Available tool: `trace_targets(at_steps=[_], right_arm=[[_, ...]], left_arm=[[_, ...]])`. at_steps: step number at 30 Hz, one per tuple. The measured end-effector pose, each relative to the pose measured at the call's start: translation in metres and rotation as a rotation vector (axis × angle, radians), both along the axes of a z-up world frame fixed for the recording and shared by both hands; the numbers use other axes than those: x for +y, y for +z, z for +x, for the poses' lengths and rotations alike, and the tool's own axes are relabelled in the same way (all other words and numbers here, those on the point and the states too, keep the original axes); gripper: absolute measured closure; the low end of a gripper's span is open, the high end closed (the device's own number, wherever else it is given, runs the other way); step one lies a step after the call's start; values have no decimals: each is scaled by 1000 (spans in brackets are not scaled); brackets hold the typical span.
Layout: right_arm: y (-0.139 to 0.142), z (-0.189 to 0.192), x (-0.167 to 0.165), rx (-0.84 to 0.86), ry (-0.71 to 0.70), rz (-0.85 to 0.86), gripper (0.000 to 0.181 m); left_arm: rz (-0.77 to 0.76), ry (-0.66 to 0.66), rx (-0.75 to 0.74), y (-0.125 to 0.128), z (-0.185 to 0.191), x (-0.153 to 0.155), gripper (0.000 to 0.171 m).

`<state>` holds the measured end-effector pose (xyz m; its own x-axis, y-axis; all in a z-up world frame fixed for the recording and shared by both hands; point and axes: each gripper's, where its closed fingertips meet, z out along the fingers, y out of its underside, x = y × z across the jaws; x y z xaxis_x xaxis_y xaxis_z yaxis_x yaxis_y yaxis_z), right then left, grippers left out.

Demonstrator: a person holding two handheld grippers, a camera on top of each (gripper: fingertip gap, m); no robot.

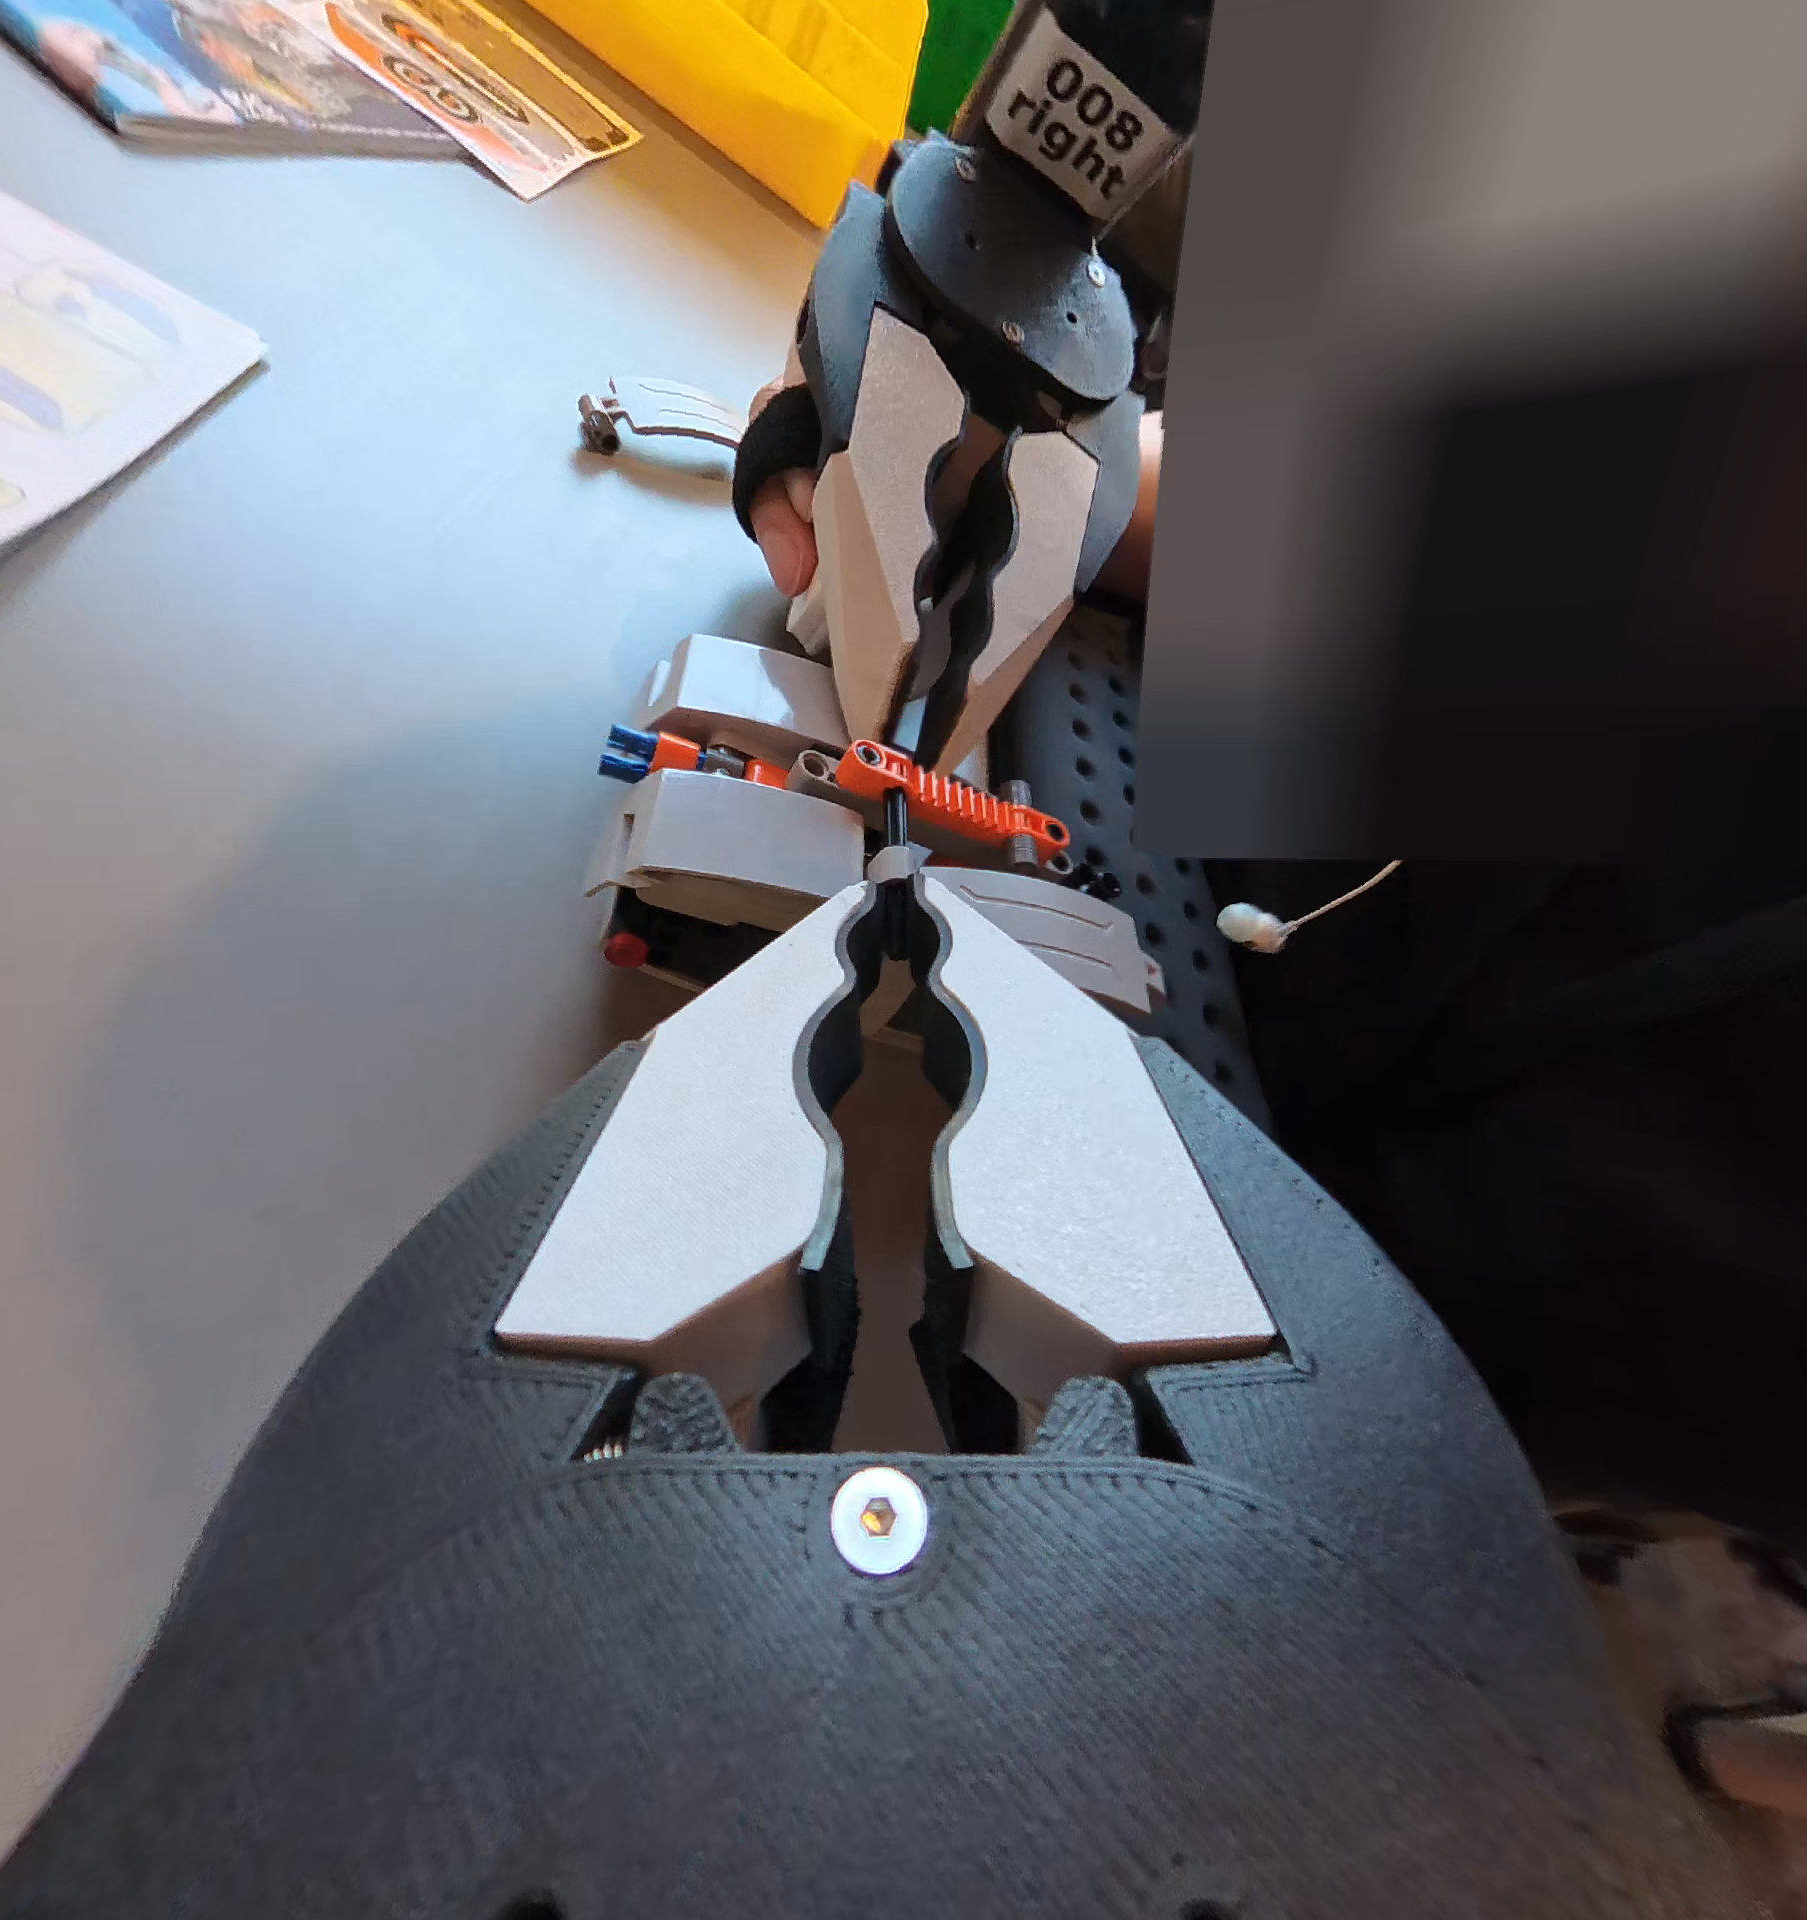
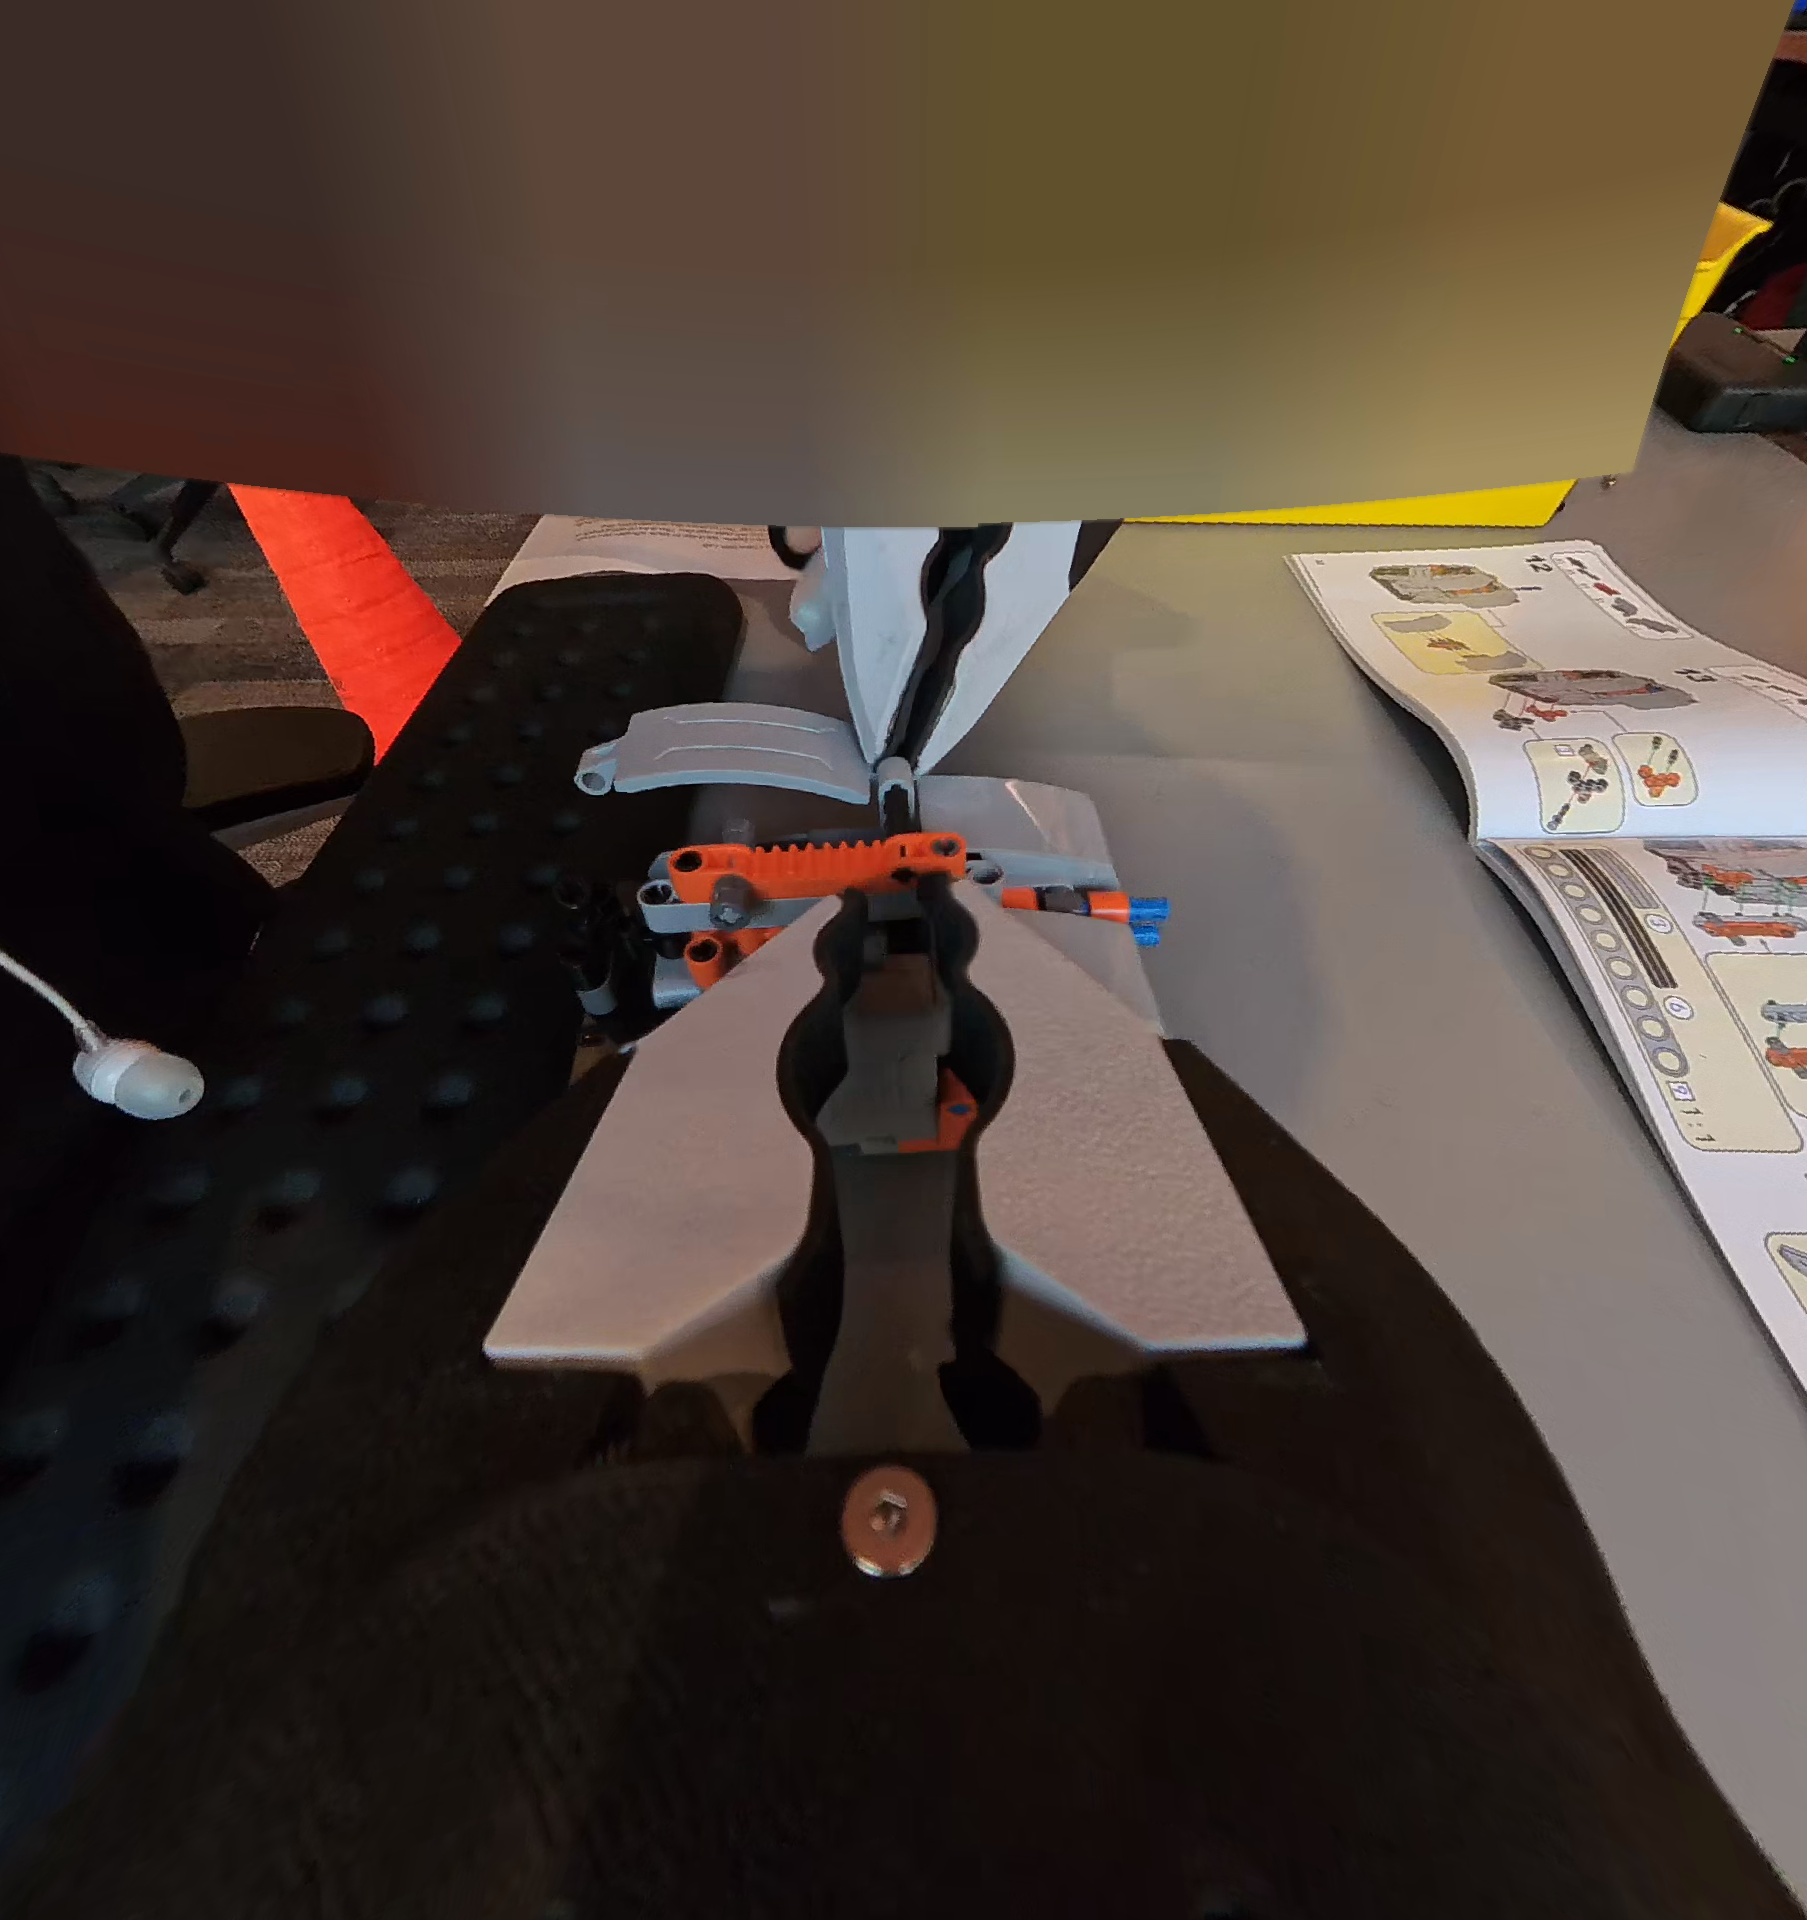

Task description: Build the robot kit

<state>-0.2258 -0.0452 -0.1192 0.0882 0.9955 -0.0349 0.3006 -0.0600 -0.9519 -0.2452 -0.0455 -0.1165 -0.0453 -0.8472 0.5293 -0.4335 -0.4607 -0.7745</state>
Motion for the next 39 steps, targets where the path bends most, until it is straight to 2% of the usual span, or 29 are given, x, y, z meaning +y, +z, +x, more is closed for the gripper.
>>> trace_targets(at_steps=[4,10,21,33,39], right_arm=[[0,-2,0,4,-2,-2,165],[1,-2,1,7,-9,-8,167],[1,-2,2,9,-11,-14,167],[0,0,4,3,-27,-25,175],[0,0,3,7,-24,-41,174]], left_arm=[[11,7,4,1,-6,2,168],[5,40,-14,6,-17,8,171],[-13,10,-25,-1,-14,3,167],[16,49,-24,0,-11,2,170],[53,73,-13,-1,-10,3,170]])
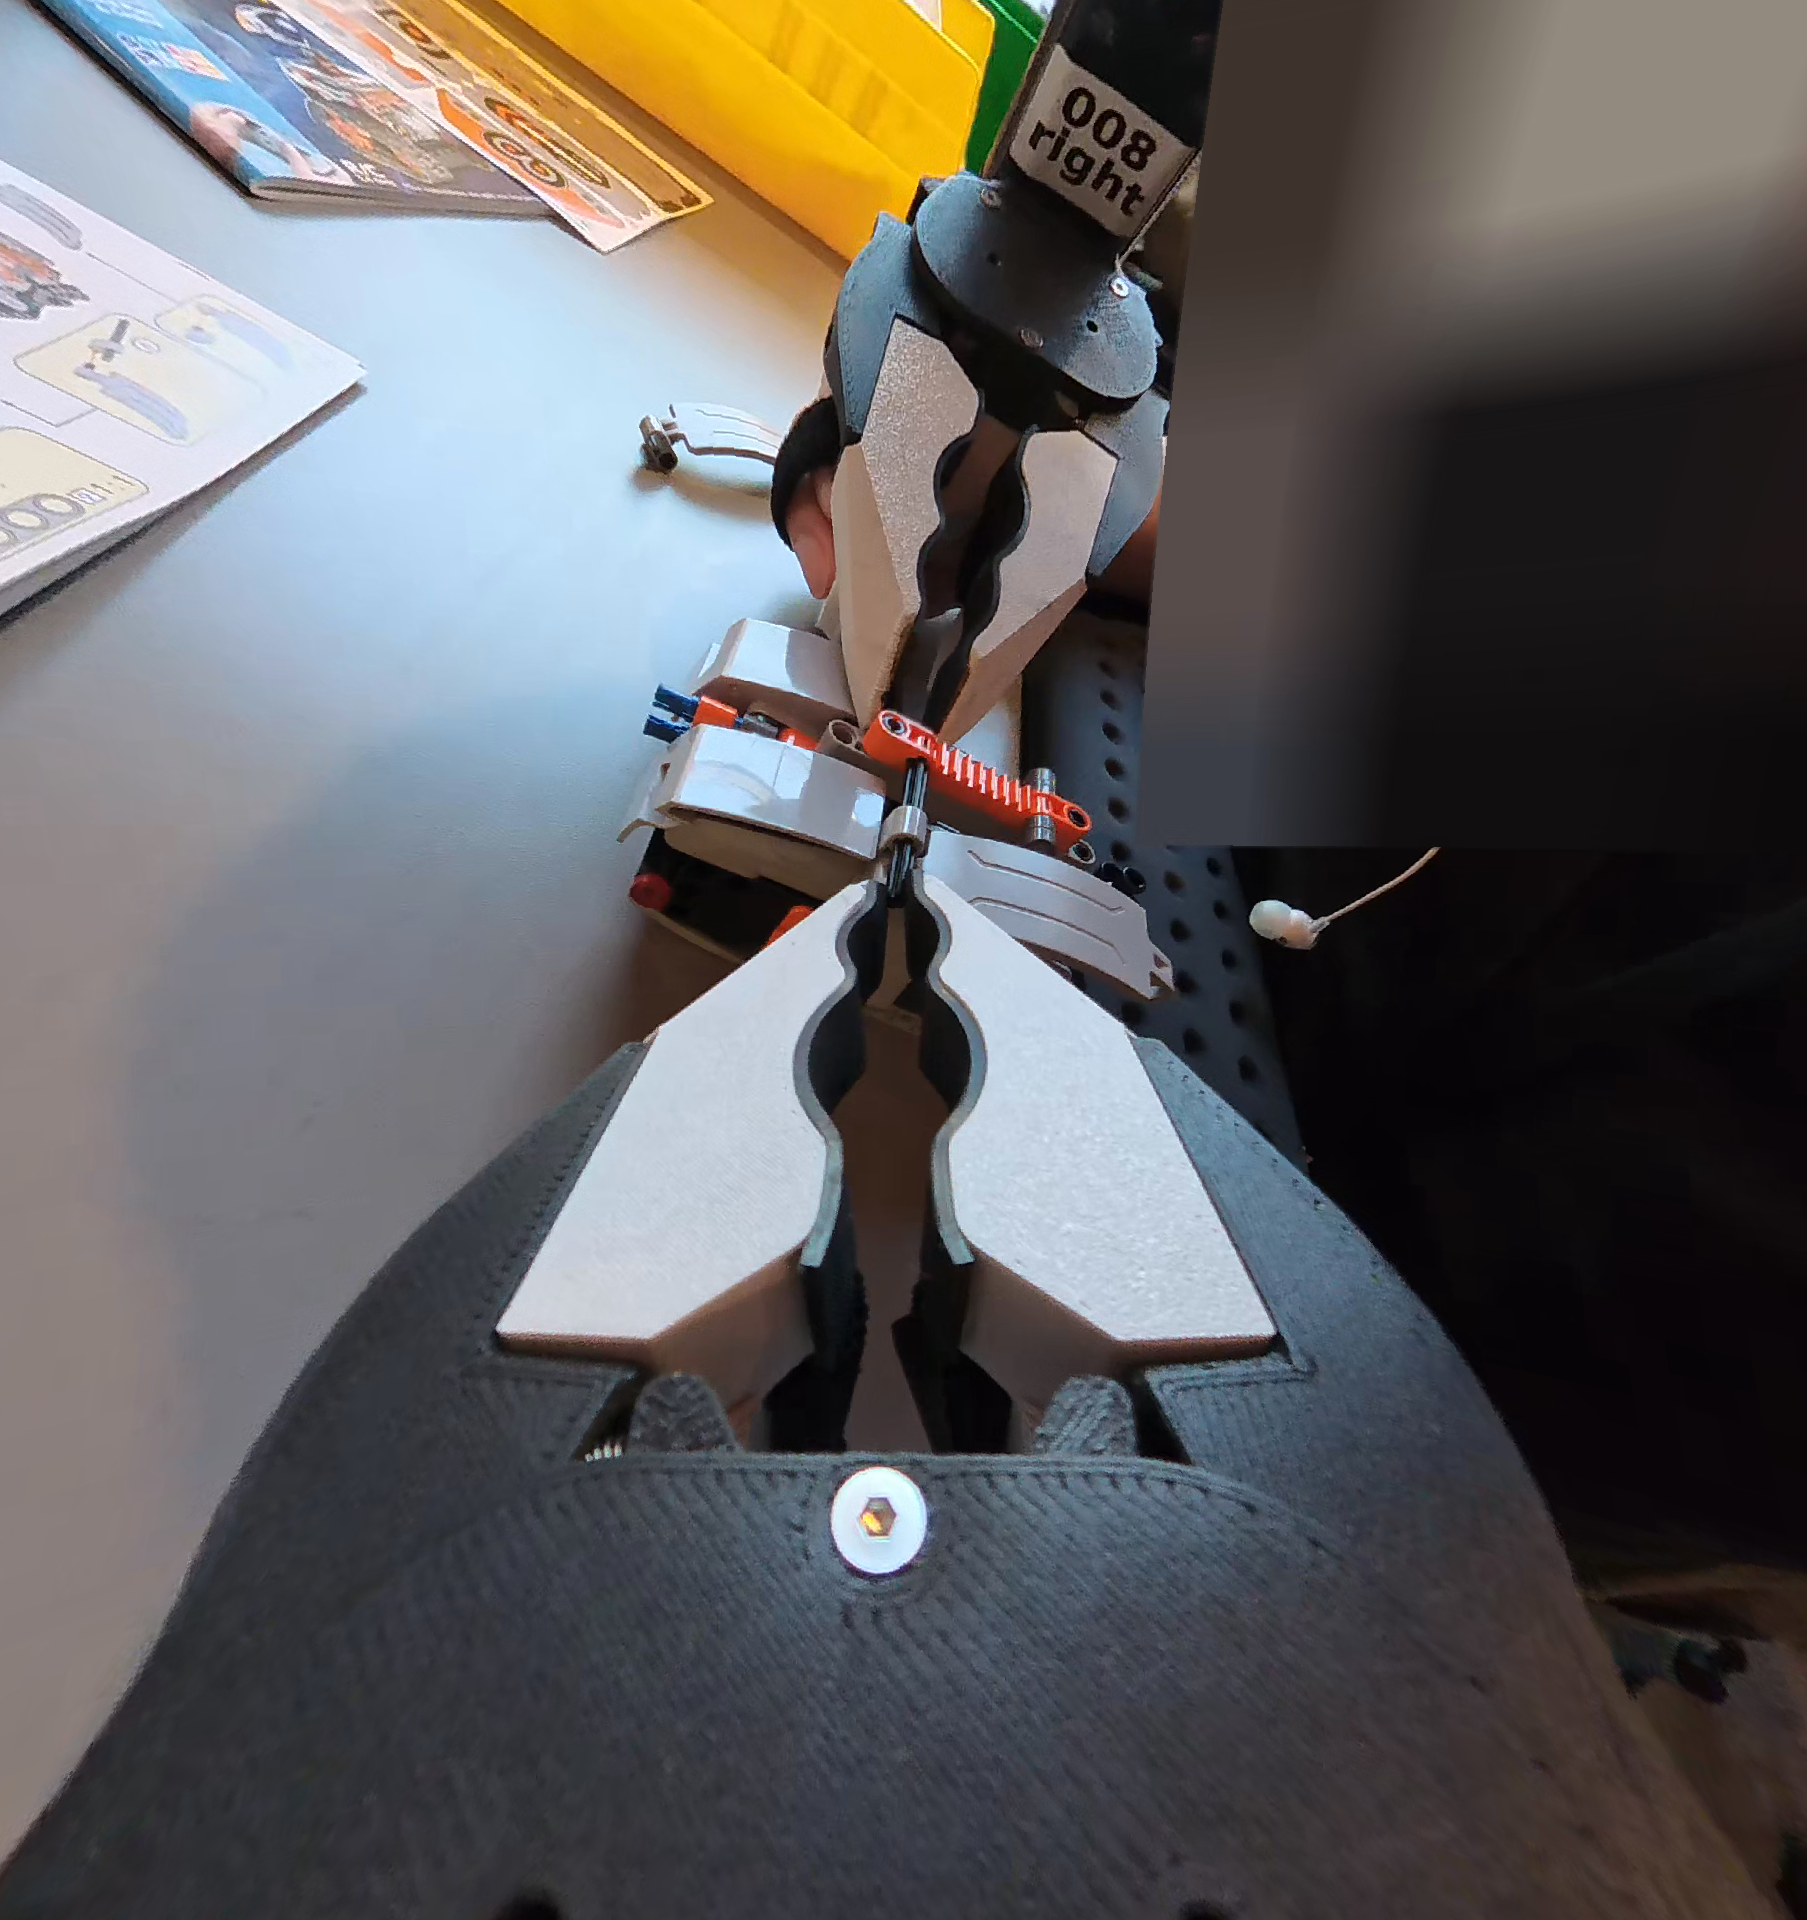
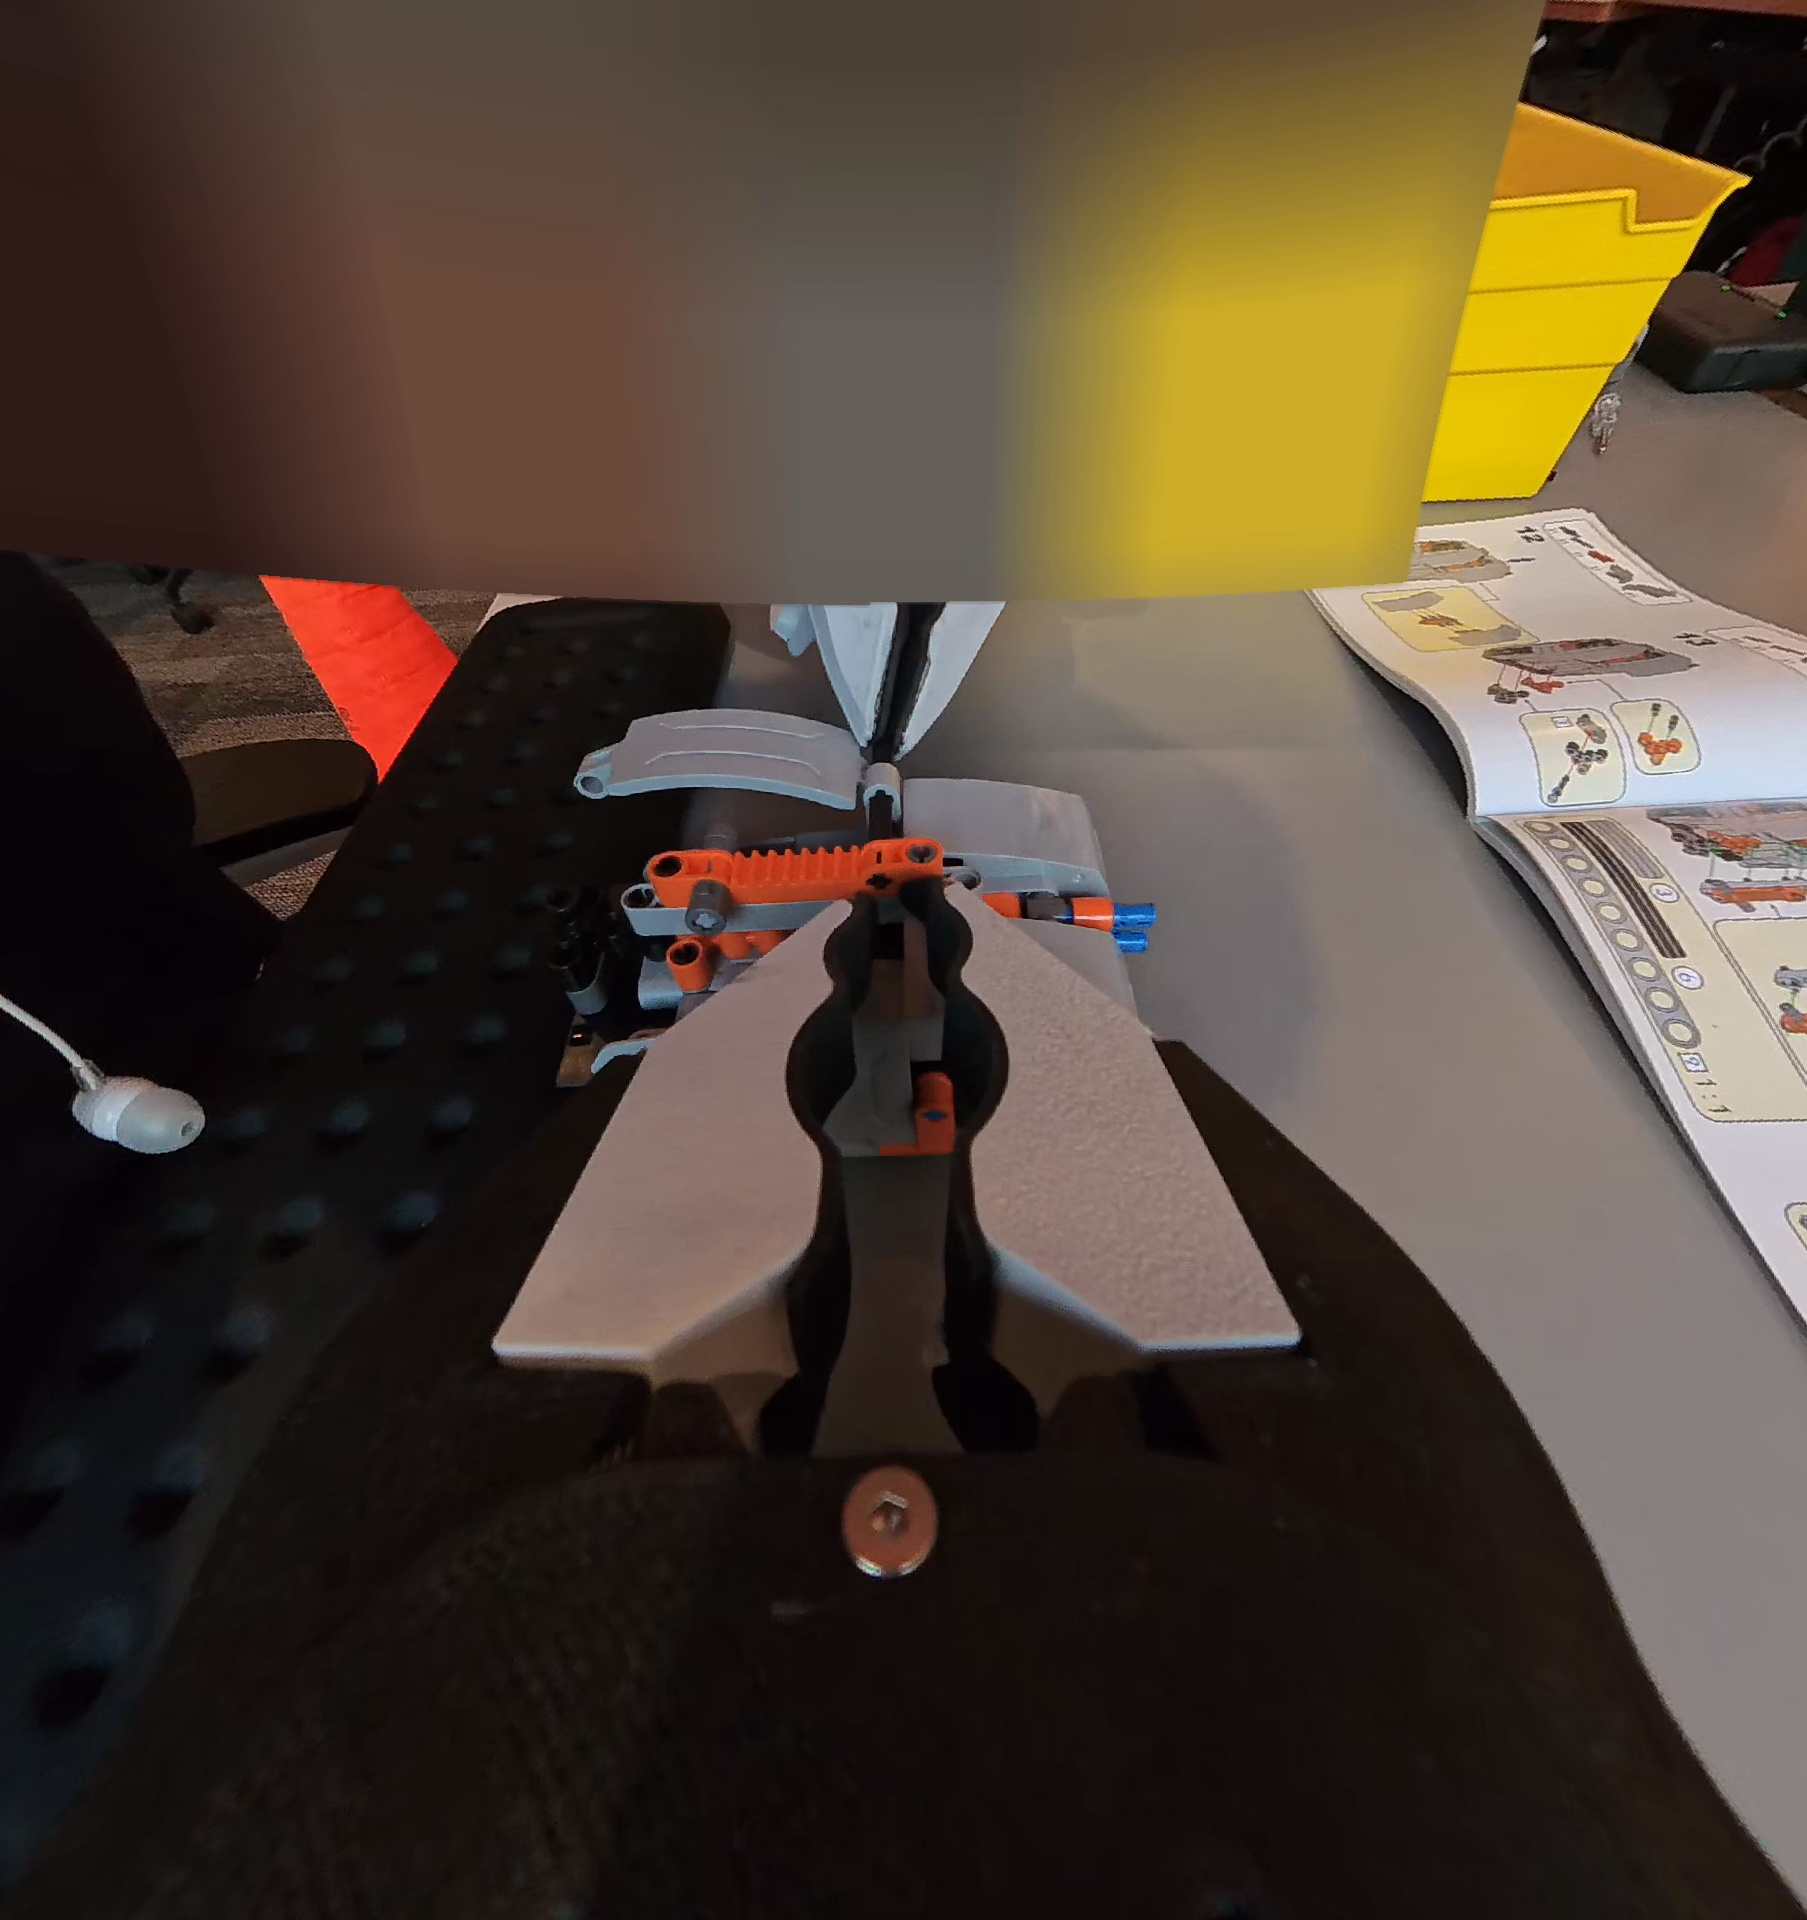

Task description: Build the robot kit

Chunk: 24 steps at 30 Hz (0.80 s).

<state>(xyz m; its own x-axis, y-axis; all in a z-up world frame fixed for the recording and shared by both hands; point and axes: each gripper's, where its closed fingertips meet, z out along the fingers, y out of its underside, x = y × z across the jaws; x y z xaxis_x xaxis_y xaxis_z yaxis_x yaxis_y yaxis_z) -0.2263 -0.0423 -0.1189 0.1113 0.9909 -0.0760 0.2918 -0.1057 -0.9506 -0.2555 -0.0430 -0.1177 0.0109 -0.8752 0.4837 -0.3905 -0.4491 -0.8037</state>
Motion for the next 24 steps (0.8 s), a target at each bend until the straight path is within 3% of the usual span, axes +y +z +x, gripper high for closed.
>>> trace_targets(at_steps=[24], right_arm=[[0,0,0,-1,-12,-7,175]], left_arm=[[25,34,3,0,4,0,170]])
